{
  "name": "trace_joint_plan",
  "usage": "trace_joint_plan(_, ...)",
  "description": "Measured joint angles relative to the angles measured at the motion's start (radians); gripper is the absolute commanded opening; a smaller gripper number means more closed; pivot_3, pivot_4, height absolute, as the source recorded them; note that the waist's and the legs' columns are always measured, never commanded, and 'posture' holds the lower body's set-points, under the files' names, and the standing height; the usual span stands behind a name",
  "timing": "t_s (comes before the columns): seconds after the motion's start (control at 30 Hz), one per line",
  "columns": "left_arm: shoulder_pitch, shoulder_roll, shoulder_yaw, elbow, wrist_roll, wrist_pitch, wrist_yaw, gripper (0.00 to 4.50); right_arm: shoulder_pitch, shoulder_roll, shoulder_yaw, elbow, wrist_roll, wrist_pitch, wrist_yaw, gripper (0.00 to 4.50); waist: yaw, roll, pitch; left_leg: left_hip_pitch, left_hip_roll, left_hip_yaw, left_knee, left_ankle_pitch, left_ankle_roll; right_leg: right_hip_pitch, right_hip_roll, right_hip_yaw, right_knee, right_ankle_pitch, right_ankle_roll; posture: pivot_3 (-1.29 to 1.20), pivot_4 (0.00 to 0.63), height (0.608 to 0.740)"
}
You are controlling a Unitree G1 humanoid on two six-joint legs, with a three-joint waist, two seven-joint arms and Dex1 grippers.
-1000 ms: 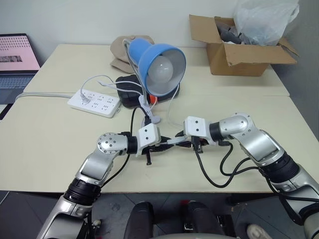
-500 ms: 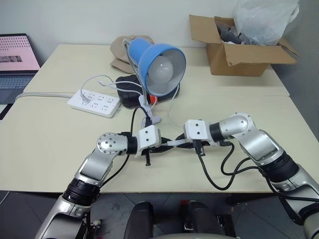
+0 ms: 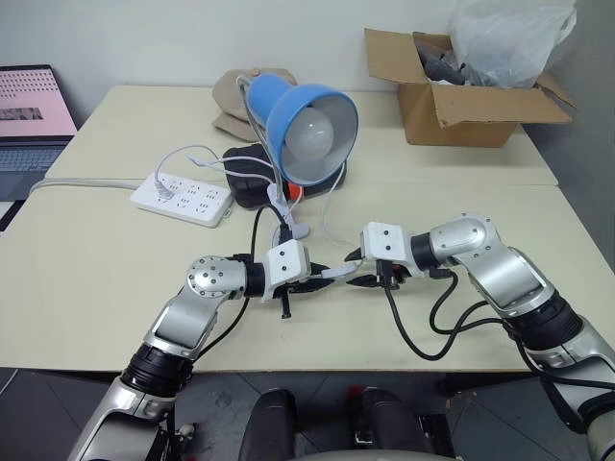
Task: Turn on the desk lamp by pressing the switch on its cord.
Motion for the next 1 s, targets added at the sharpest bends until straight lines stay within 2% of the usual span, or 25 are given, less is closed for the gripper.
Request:
trace_joint_plan(0.37,0.0,0.0,0.0,0.0,0.0,0.0,0.002,0.41,0.0,0.014,0.001,0.0,-0.003,0.016,-0.011,2.09,0.0,0.0,0.0,0.0,0.0,0.0,0.0,0.0,0.0,0.0,0.0,0.0,0.0,0.0,0.0,0.0,0.15,0.74)
trace_joint_plan(0.4,0.0,0.0,0.0,0.0,0.0,0.0,0.002,0.41,0.0,0.015,0.002,0.001,-0.003,0.018,-0.012,1.72,0.0,0.0,0.0,0.0,0.0,0.0,0.0,0.0,0.0,0.0,0.0,0.0,0.0,0.0,0.0,0.0,0.15,0.74)
trace_joint_plan(0.43,0.0,0.0,0.0,0.0,0.0,0.0,0.004,0.41,0.0,0.015,0.002,0.001,-0.003,0.019,-0.013,1.6,0.0,0.0,0.0,0.0,0.0,0.0,0.0,0.0,0.0,0.0,0.0,0.0,0.0,0.0,0.0,0.0,0.15,0.74)
trace_joint_plan(0.53,0.0,0.0,-0.001,0.0,0.001,0.0,0.004,0.41,0.0,0.015,0.002,0.001,-0.011,0.019,-0.015,0.89,0.0,0.0,0.0,0.0,0.0,0.0,0.0,0.0,0.0,0.0,0.0,0.0,0.0,0.0,0.0,0.0,0.15,0.74)
trace_joint_plan(0.6,0.0,0.002,-0.002,0.0,0.004,-0.001,-0.002,0.41,0.0,0.013,0.007,0.001,-0.017,0.015,-0.008,0.72,0.0,0.0,0.0,0.0,0.0,0.0,0.0,0.0,0.0,0.0,0.0,0.0,0.0,0.0,0.0,0.0,0.15,0.74)
trace_joint_plan(0.93,0.0,0.002,-0.003,0.0,0.009,-0.003,-0.003,0.41,0.0,0.017,0.008,0.001,-0.036,0.0,0.003,0.68,0.0,0.0,0.0,0.0,0.0,0.0,0.0,0.0,0.0,0.0,0.0,0.0,0.0,0.0,0.0,0.0,0.15,0.74)
trace_joint_plan(1.0,0.0,0.002,-0.003,0.0,0.01,-0.004,-0.003,0.41,0.0,0.017,0.006,0.003,-0.036,-0.004,0.005,1.39,0.0,0.0,0.0,0.0,0.0,0.0,0.0,0.0,0.0,0.0,0.0,0.0,0.0,0.0,0.0,0.0,0.15,0.74)
